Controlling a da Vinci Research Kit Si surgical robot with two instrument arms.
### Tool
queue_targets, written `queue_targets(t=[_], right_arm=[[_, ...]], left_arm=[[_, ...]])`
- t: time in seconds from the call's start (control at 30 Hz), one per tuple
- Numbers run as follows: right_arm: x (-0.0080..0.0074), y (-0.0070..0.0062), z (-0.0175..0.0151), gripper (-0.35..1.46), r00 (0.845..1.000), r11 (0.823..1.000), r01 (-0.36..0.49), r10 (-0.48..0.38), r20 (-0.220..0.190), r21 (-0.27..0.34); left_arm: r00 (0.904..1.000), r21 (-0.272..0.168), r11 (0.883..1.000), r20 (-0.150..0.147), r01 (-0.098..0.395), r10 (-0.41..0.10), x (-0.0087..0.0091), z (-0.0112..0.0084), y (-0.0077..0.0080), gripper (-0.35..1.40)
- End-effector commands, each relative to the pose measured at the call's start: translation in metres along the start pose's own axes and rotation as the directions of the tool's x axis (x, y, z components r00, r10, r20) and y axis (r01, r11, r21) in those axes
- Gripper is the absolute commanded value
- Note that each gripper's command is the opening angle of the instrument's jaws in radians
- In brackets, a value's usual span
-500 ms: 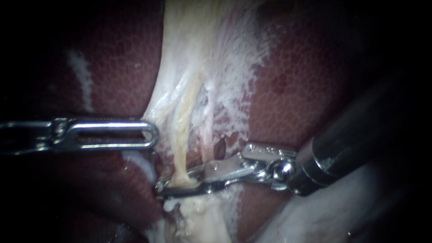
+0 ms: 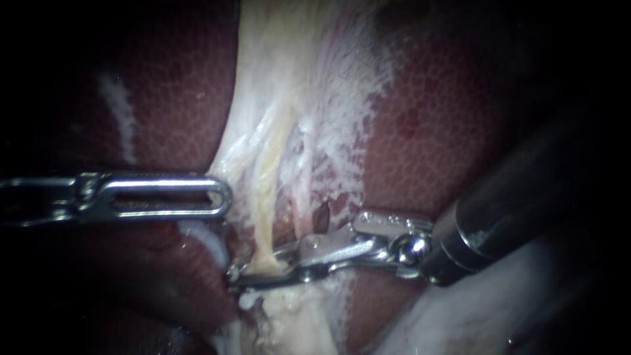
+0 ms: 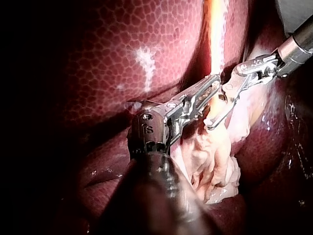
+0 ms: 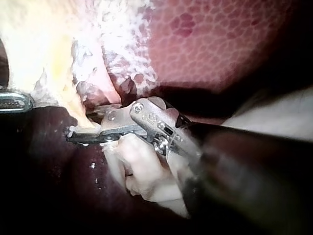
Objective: Going back second clip left tube
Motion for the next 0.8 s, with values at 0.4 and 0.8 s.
queue_targets(t=[0.4, 0.8], right_arm=[[0.0025, 0.0003, -0.0011, 0.60, 0.956, 0.954, 0.288, -0.292, -0.035, -0.082], [0.0014, -0.0005, -0.0037, 0.60, 0.953, 0.952, 0.296, -0.300, -0.034, -0.081]], left_arm=[[1.0000, -0.001, 1.000, 0.001, -0.001, 0.001, 0.0001, 0.0000, 0.0000, -0.35], [1.0000, -0.001, 1.000, 0.001, -0.002, 0.002, 0.0002, 0.0000, 0.0000, -0.35]])
